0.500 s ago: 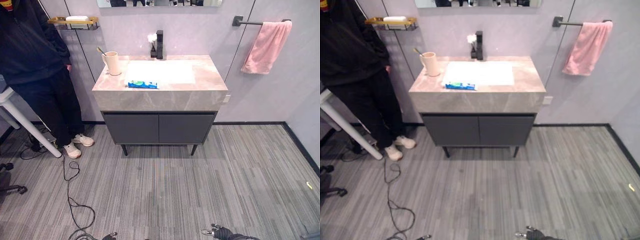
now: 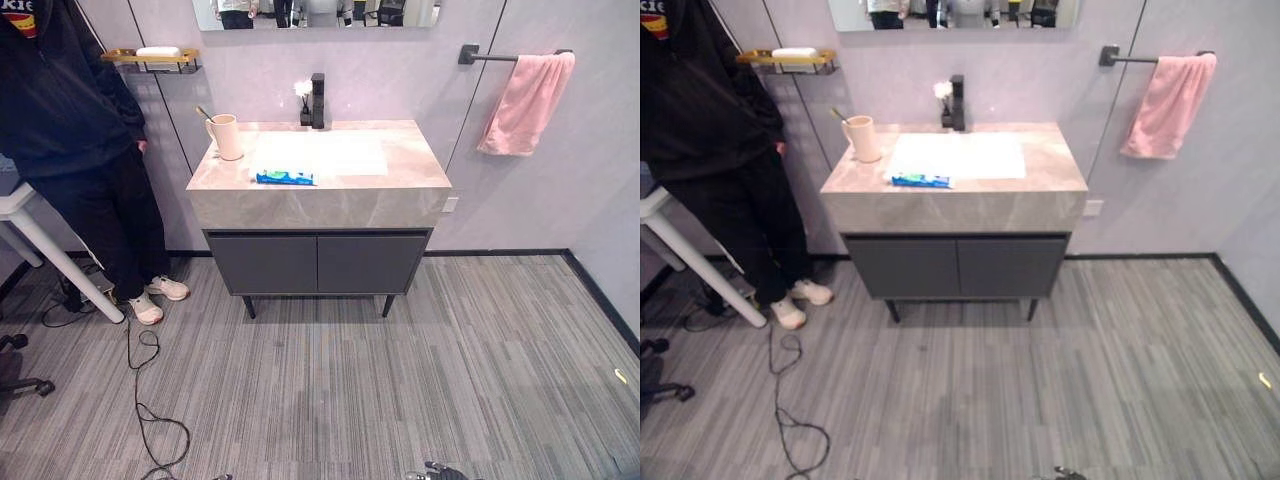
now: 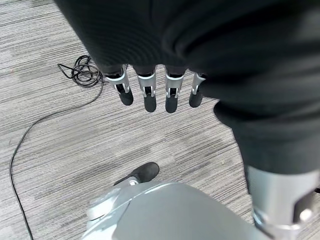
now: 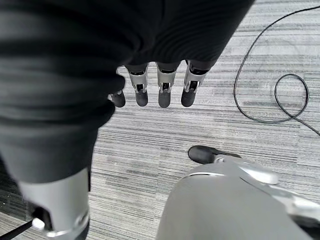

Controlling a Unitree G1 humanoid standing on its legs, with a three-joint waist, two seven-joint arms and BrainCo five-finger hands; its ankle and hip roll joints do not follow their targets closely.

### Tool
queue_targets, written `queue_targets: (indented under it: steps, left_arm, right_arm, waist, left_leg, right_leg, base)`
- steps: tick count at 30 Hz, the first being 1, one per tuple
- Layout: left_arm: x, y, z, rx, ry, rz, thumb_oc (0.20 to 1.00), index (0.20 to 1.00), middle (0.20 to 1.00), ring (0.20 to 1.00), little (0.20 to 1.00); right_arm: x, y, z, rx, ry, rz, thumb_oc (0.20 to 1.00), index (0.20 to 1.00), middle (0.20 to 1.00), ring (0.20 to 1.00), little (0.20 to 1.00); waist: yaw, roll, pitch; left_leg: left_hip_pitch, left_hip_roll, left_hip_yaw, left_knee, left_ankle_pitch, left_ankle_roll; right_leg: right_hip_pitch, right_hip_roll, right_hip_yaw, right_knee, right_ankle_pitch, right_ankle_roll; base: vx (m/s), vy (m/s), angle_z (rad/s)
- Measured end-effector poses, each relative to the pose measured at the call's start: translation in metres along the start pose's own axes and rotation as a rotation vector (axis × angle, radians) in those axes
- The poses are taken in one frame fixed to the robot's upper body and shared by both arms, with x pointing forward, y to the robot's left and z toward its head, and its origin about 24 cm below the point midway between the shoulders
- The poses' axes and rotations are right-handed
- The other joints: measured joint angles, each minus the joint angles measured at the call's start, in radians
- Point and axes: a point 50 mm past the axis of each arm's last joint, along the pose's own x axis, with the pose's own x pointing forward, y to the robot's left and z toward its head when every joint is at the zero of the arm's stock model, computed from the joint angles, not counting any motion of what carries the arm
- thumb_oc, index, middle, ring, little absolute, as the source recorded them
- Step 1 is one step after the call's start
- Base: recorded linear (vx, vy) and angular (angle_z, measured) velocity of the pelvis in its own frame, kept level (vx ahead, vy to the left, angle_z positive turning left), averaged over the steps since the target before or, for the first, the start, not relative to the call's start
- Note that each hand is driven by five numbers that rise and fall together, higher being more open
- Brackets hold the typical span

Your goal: Put brush and paste in cup on sink, flatten towel.

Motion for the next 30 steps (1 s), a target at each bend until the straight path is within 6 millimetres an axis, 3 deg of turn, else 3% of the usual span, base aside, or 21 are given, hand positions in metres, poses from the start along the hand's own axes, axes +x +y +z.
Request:
queue_targets:
  steps: [17,22,24,26,27,30]
  left_arm:
    - [-0.001,0.000,-0.010,-0.053,0.034,-0.008,1.000,1.000,1.000,1.000,1.000]
    - [-0.001,0.002,-0.008,-0.047,0.028,0.006,1.000,1.000,1.000,1.000,1.000]
    - [0.000,0.004,-0.001,-0.031,0.003,0.019,1.000,1.000,1.000,1.000,1.000]
    - [0.001,0.012,0.018,-0.018,-0.050,0.056,1.000,1.000,1.000,1.000,1.000]
    - [0.002,0.018,0.035,-0.011,-0.101,0.084,1.000,1.000,1.000,1.000,1.000]
    - [-0.008,0.037,0.119,0.026,-0.390,0.151,1.000,1.000,1.000,1.000,1.000]
  right_arm:
    - [-0.001,0.002,-0.010,0.033,0.028,0.017,1.000,1.000,1.000,1.000,1.000]
    - [0.000,0.004,0.003,0.021,-0.023,0.021,1.000,1.000,1.000,1.000,1.000]
    - [0.001,0.003,0.018,0.008,-0.078,0.012,1.000,1.000,1.000,1.000,1.000]
    - [0.001,0.003,0.048,-0.020,-0.185,-0.003,1.000,1.000,1.000,1.000,1.000]
    - [0.000,0.003,0.068,-0.025,-0.251,-0.013,1.000,1.000,1.000,1.000,1.000]
    - [-0.009,0.002,0.138,-0.001,-0.454,-0.034,1.000,1.000,1.000,1.000,1.000]
  waist:
    - [-0.002,-0.002,-0.026]
    - [-0.002,-0.001,-0.025]
    - [-0.002,0.001,-0.022]
    - [-0.012,0.000,0.004]
    - [-0.011,-0.002,0.026]
    - [-0.006,-0.029,0.124]
  left_leg:
    - [0.003,0.001,0.005,0.000,0.000,0.000]
    - [0.003,0.002,0.016,0.000,0.000,0.000]
    - [0.002,0.002,0.019,0.000,0.000,0.001]
    - [-0.003,0.004,0.022,0.022,-0.001,0.000]
    - [-0.031,0.003,0.022,0.063,-0.006,-0.002]
    - [-0.214,-0.001,0.017,0.265,-0.026,-0.020]
  right_leg:
    - [0.007,0.001,0.003,-0.012,0.005,-0.001]
    - [0.003,0.002,0.015,-0.012,0.006,-0.001]
    - [0.000,0.002,0.018,-0.009,0.007,0.000]
    - [-0.015,0.002,0.023,0.029,-0.002,0.006]
    - [-0.047,-0.002,0.023,0.077,-0.021,0.008]
    - [-0.219,-0.030,0.020,0.267,-0.073,0.004]
  base:
    - [0.00,0.000,0.00]
    - [-0.01,0.000,-0.06]
    - [-0.07,-0.006,-0.05]
    - [-0.23,-0.010,-0.03]
    - [-0.34,-0.010,-0.03]
    - [-0.22,-0.007,0.04]
